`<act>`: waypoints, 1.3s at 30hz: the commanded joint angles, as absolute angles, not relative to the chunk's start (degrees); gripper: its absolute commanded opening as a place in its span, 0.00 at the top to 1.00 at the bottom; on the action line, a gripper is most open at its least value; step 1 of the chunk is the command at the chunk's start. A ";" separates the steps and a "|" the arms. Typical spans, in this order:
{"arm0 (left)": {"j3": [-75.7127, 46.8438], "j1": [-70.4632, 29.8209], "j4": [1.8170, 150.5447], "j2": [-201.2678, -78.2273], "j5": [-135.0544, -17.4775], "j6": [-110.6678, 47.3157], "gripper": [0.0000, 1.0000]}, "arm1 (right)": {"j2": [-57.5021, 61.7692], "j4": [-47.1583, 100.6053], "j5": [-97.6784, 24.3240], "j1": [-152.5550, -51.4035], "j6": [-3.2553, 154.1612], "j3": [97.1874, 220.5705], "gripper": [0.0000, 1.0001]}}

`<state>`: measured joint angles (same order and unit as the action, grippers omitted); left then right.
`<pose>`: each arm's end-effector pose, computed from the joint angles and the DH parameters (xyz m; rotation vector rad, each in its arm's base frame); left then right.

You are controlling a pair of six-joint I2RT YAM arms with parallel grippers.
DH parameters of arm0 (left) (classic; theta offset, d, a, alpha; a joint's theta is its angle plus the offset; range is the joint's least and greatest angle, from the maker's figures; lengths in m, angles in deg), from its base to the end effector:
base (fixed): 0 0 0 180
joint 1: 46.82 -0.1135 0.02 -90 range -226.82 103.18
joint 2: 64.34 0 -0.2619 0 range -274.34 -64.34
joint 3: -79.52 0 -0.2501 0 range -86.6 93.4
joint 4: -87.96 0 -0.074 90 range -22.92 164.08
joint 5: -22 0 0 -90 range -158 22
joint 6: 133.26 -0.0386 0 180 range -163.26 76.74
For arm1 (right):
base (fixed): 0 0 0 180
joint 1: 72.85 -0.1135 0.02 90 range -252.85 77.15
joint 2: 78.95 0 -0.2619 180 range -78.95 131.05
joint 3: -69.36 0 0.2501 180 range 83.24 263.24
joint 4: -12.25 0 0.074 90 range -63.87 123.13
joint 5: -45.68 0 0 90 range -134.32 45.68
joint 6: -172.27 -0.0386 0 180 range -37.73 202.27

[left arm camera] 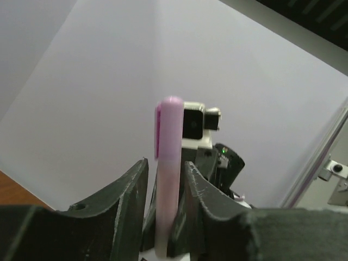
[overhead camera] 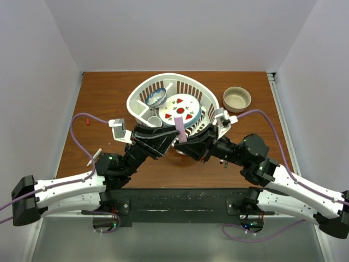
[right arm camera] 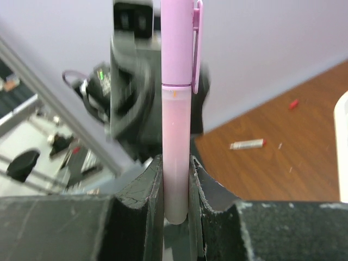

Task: Insert the pens into the pen caps

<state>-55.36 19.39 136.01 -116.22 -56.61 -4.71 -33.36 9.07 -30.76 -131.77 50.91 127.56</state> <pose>0.0839 -0.1714 0.3639 0.0240 0.9795 -1.6161 0.0894 0.1658 0.3855 -0.5642 1.3480 1.4739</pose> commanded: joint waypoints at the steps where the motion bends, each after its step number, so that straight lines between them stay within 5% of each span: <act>1: -54.35 19.98 134.64 -115.58 -61.32 -5.99 0.59 | -35.26 1.78 -33.16 -130.95 51.51 131.85 1.00; 12: -49.44 19.98 125.33 -111.54 -62.12 -13.88 0.27 | -37.02 5.21 -31.58 -130.95 52.12 131.50 1.00; 18: -42.32 19.98 115.75 -111.98 -63.35 -18.38 0.20 | -36.50 6.53 -28.59 -131.04 51.77 131.15 1.00; 28: -33.00 19.98 105.56 -114.52 -63.26 -21.90 0.20 | -33.95 4.86 -23.93 -130.95 49.92 130.53 1.00; 39: -31.49 18.05 104.48 -116.02 -66.86 -18.48 0.30 | -33.68 4.77 -22.35 -130.95 49.66 130.70 1.00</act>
<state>-33.24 19.22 102.94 -116.68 -64.93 -19.84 -33.45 7.04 -24.26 -130.92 50.24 129.53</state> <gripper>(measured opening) 0.707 0.201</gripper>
